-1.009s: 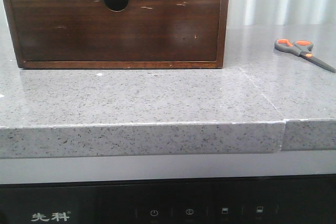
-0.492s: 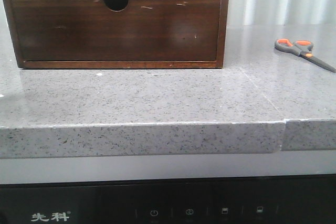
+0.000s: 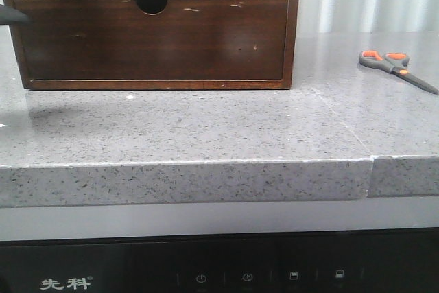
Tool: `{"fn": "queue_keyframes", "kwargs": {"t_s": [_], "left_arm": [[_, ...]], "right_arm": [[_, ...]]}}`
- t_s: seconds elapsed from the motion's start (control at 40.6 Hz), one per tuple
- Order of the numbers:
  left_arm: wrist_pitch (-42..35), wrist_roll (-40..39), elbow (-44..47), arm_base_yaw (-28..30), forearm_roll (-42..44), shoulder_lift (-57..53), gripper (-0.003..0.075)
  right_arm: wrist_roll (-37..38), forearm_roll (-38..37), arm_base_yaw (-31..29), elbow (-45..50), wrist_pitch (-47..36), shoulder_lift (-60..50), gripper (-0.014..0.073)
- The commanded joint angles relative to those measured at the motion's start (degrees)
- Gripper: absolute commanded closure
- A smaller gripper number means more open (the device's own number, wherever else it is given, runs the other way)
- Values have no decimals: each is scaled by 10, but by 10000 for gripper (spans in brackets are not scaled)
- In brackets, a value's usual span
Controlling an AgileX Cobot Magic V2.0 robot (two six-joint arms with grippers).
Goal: Put scissors in drawer with both arms
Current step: 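Move the left gripper down to the white drawer handle, then close the left gripper around the white drawer handle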
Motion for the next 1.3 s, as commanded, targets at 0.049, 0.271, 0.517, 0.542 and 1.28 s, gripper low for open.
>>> {"fn": "queue_keyframes", "kwargs": {"t_s": [0.049,0.271,0.517,0.542,1.28], "left_arm": [[56,22,-37,-3,-58,27,156],[114,22,-86,-3,-58,81,156],[116,22,-143,-3,-58,118,156],[114,22,-147,-3,-58,121,156],[140,22,-189,8,-58,164,487]], "right_arm": [[-3,-11,-4,-18,-35,5,-53],[-3,-11,-4,-18,-35,5,-53],[-3,-11,-4,-18,-35,5,-53],[-3,-11,-4,-18,-35,5,-53],[-3,-11,-4,-18,-35,5,-53]]}}
